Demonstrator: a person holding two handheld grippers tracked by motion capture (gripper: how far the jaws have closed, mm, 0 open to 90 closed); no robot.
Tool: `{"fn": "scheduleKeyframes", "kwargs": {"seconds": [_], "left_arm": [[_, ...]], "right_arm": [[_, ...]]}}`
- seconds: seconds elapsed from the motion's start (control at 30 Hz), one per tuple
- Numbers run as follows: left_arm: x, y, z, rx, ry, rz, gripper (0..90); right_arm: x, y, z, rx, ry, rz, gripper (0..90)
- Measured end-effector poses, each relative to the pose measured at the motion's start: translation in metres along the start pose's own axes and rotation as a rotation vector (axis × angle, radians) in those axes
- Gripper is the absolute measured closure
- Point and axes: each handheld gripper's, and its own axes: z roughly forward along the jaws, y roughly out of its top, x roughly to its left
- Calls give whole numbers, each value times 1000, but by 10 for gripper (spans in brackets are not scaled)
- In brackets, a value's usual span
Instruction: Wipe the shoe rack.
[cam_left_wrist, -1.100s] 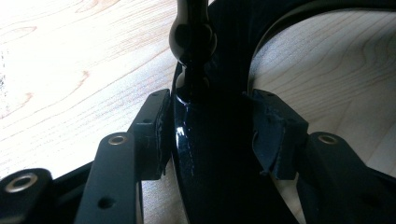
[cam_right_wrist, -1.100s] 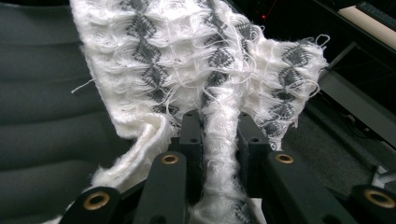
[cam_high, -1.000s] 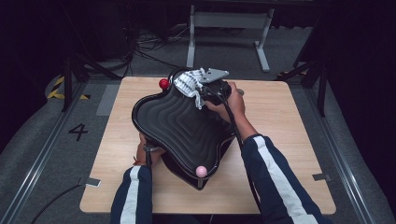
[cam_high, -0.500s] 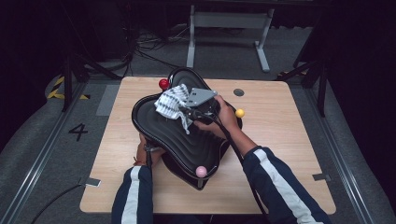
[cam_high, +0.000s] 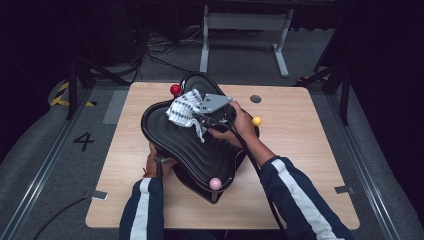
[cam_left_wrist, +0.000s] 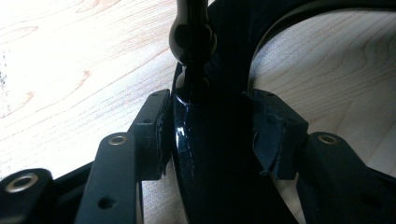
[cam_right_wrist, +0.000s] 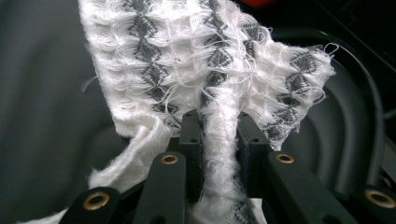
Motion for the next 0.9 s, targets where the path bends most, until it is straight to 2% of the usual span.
{"fn": "scheduleKeyframes", "kwargs": {"seconds": [0.03,0.1,0.13,0.2,0.23,0.3,0.4,0.47,0.57,0.6,0.63,0.7,0.73,0.8,0.83,0.87,0.9], "left_arm": [[0,0,0,0,0,0,504],[0,0,0,0,0,0,504],[0,0,0,0,0,0,504],[0,0,0,-1,2,1,504],[0,0,0,-1,2,0,504],[0,0,0,0,1,1,504],[0,0,0,0,1,2,504],[0,0,0,-1,2,1,504],[0,0,0,0,1,1,504],[-2,0,0,-3,13,-18,504],[-2,0,0,-6,14,-15,504],[-3,-1,0,-11,27,-22,504],[-2,-1,0,-14,30,-20,504],[-3,-1,1,-16,34,-20,504],[-1,0,0,-8,15,1,504],[-2,-1,0,-11,27,-20,504],[-2,-1,0,-11,23,-15,504]], "right_arm": [[0,0,0,0,0,0,761],[-9,-4,2,25,-41,6,760],[-17,-9,2,36,-62,38,760],[-25,-15,3,60,-94,57,760],[-25,-15,3,60,-94,57,760],[-33,-21,2,53,-92,102,759],[-41,-29,2,80,-123,128,760],[-46,-34,1,76,-114,154,760],[-47,-37,0,83,-123,160,765],[-47,-37,0,80,-123,160,766],[-45,-37,0,78,-124,151,766],[-43,-37,-2,65,-105,146,764],[-40,-37,-2,55,-80,145,765],[-34,-34,-4,46,-70,122,765],[-32,-33,-5,39,-57,117,762],[-27,-31,-5,32,-42,106,766],[-24,-30,-6,30,-48,91,766]]}}
